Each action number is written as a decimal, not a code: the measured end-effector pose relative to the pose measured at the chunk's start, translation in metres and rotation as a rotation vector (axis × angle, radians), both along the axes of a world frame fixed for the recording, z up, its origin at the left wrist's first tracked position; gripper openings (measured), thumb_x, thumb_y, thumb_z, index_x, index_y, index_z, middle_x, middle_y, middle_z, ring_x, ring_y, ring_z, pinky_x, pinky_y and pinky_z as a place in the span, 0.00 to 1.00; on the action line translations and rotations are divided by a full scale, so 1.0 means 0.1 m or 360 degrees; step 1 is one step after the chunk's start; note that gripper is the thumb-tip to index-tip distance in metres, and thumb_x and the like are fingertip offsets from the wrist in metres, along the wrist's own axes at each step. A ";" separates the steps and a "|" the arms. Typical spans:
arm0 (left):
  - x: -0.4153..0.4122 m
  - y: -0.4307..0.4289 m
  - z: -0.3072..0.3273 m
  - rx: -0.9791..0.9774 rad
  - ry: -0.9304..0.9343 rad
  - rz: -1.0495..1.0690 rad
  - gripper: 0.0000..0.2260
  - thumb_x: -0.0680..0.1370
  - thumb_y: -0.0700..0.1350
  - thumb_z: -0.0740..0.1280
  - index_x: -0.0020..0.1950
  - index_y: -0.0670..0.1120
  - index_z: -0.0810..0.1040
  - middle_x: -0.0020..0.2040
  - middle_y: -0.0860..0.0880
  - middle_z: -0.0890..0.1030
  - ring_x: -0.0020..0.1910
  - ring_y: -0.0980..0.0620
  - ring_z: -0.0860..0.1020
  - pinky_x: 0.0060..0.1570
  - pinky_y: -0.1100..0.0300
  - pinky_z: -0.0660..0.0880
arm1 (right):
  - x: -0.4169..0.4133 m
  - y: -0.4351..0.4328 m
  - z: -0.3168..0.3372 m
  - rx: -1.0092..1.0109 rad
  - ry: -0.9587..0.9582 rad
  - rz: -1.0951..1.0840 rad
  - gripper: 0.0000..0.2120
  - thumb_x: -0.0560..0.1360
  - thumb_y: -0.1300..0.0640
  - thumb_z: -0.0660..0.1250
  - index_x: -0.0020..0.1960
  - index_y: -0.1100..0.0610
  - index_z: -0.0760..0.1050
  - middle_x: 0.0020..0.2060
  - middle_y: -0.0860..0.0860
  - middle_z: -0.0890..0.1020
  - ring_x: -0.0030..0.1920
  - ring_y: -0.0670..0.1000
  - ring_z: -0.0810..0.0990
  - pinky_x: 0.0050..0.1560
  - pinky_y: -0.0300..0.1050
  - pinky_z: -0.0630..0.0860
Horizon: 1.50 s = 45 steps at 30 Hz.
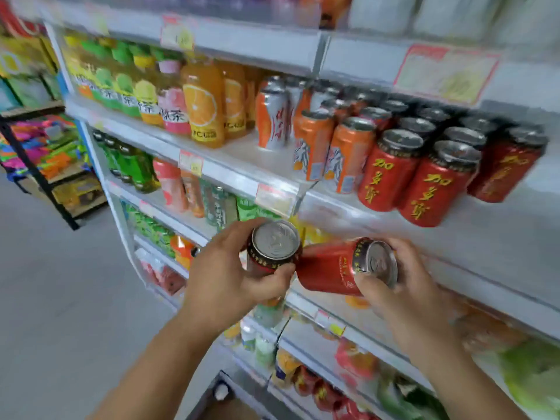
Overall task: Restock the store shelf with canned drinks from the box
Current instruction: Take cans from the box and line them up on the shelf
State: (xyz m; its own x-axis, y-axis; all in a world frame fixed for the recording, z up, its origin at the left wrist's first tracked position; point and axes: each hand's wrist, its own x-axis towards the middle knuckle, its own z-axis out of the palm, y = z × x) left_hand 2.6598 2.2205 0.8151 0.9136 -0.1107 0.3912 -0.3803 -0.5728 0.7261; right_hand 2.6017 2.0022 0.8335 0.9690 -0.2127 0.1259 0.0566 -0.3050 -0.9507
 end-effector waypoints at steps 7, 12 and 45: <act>0.05 -0.78 0.69 -0.0397 -0.0169 -0.0385 0.20 0.62 0.65 0.71 0.52 0.67 0.76 0.50 0.63 0.82 0.52 0.64 0.79 0.52 0.66 0.74 | -0.31 -0.71 0.81 -0.0207 -0.0319 -0.0399 0.15 0.63 0.48 0.69 0.50 0.41 0.74 0.41 0.35 0.81 0.39 0.35 0.78 0.35 0.23 0.69; 0.10 -1.15 0.79 -0.0575 -0.0153 -0.0460 0.18 0.61 0.63 0.71 0.50 0.64 0.77 0.46 0.61 0.83 0.44 0.68 0.79 0.42 0.76 0.70 | -0.25 -1.16 0.95 -0.0545 -0.0269 -0.0636 0.15 0.68 0.53 0.72 0.52 0.44 0.73 0.39 0.38 0.79 0.38 0.32 0.76 0.35 0.27 0.68; 0.35 -1.57 0.72 -0.0630 -0.0030 -0.0454 0.20 0.66 0.56 0.73 0.58 0.55 0.79 0.51 0.58 0.82 0.44 0.65 0.79 0.40 0.74 0.72 | 0.63 -1.98 0.48 -0.0494 -0.0023 -0.0679 0.37 0.68 0.54 0.76 0.72 0.51 0.61 0.57 0.46 0.75 0.57 0.49 0.76 0.56 0.46 0.72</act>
